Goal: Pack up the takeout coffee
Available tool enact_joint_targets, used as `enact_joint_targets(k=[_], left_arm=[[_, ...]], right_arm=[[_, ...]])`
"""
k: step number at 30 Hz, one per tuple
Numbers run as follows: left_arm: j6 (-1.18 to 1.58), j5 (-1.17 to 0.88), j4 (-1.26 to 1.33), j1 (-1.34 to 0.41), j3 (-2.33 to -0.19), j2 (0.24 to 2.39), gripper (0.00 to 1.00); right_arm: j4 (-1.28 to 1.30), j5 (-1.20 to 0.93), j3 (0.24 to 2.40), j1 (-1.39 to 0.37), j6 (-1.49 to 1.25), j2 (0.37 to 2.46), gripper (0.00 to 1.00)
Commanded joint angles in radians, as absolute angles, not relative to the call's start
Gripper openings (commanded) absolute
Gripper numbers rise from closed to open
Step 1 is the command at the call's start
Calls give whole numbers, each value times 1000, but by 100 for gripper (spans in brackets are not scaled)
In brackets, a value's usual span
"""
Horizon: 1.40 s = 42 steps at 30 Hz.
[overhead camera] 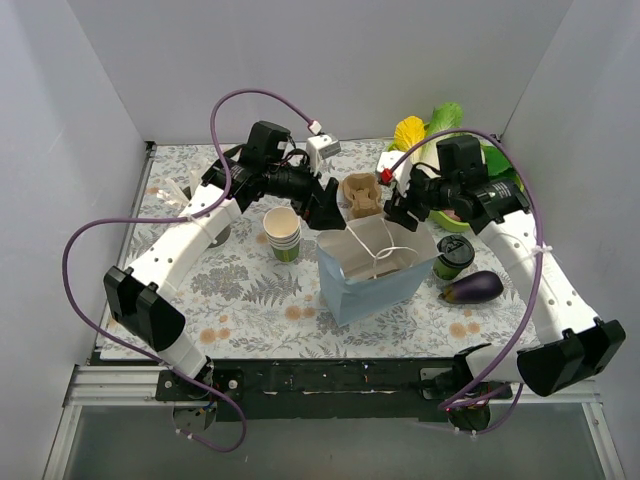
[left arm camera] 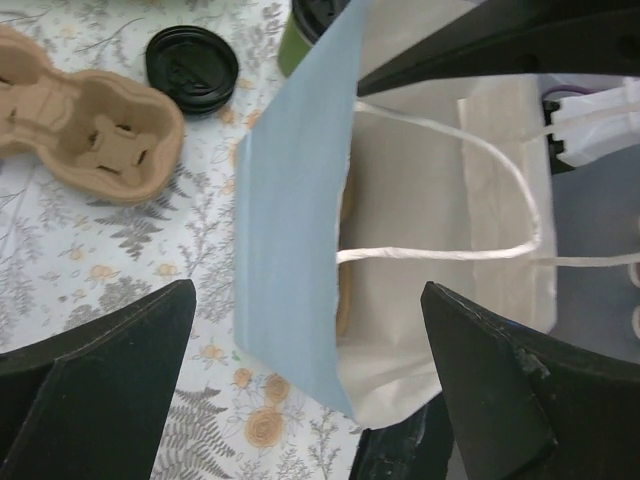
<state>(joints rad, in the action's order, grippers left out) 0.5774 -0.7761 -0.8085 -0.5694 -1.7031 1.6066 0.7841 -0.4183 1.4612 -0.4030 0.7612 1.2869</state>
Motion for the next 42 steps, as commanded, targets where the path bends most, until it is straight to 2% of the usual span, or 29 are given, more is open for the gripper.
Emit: enact_joint_targets(k=[1,2,4,5,7,8,9,14,19,24,30,31,32,33,35,38,42], left_arm=[[511,-553,-854,-566,-1756,1552,98],[496,-428,-870,-568,-1761,1549,98],[456,-332,-935,-558,-1775,1554,98],[445,-265,-965,-549,-1775,1557,98],[463,-206,-1017,-517,-1763,1563,98],[477,-201,-1026,-499,-1747,1569,98],[489,-199,-1037,-471,-1744,1572,98],[503,-152,-1025,-448,-1735,1575,98],[492,-129,-1029,-426,-1744,1597,98],[518,-121,-1022,-396,-1732,1609,98],[537,-143,-954,-390,-1657,1638,98],[540,-149,-954,-390,-1658,1650,98],[541,-158,-956,-388,-1664,1670,98],[541,-158,-954,-388,-1664,1681,98],[546,-152,-943,-387,-1669,1704,98],[549,-138,-943,-382,-1687,1730,98],[548,-123,-968,-371,-1723,1795,98]], right_arm=[[863,-521,1477,-399,837,1327,66],[880,-538,1479,-397,848,1339,57],[905,-549,1482,-399,871,1347,45],[932,-558,1482,-399,877,1356,32],[952,-571,1502,-399,881,1362,17],[981,-590,1520,-399,882,1370,7],[1003,-603,1541,-399,877,1374,3],[1124,-687,1880,-399,785,1437,1],[1308,-710,2104,-399,804,1531,1],[1309,-693,2030,-400,830,1470,1],[1289,-675,1801,-400,858,1425,2],[1282,-666,1748,-400,850,1427,13],[1260,-641,1738,-400,842,1428,37],[1240,-623,1732,-400,821,1428,52],[1186,-595,1735,-399,782,1414,70],[1137,-574,1735,-399,743,1390,76],[1109,-571,1724,-397,718,1378,77]])
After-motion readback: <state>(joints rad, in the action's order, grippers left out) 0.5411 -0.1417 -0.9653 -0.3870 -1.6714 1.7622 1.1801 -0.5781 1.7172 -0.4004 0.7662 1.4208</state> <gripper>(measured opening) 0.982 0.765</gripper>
